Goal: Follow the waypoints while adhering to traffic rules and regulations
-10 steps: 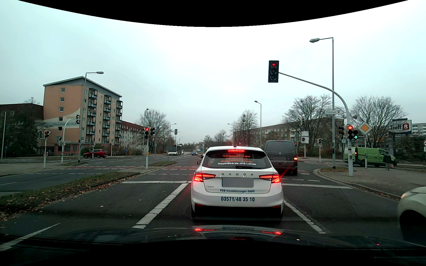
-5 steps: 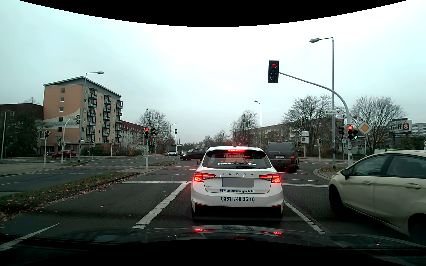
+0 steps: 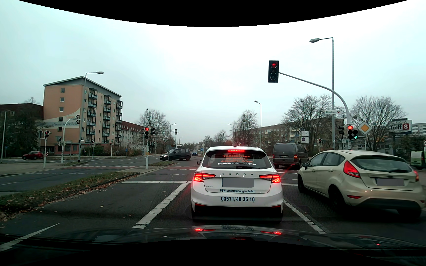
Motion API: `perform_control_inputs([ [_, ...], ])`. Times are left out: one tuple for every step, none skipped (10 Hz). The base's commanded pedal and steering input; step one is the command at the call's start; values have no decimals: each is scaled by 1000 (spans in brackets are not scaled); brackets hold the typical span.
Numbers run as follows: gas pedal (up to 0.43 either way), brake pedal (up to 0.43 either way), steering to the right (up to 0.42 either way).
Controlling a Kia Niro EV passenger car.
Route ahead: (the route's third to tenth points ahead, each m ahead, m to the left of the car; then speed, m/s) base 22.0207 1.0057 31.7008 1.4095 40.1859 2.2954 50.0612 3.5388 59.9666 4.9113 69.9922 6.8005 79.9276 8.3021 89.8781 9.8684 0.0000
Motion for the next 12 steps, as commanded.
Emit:
perform_control_inputs([
  [0, 384, -4],
  [0, 384, -5],
  [0, 384, -5],
  [0, 384, -5],
  [0, 384, -5],
  [0, 384, -4],
  [0, 384, -4],
  [0, 384, -5],
  [0, 384, -5],
  [0, 384, -4],
  [0, 384, -5],
  [0, 384, -4],
])
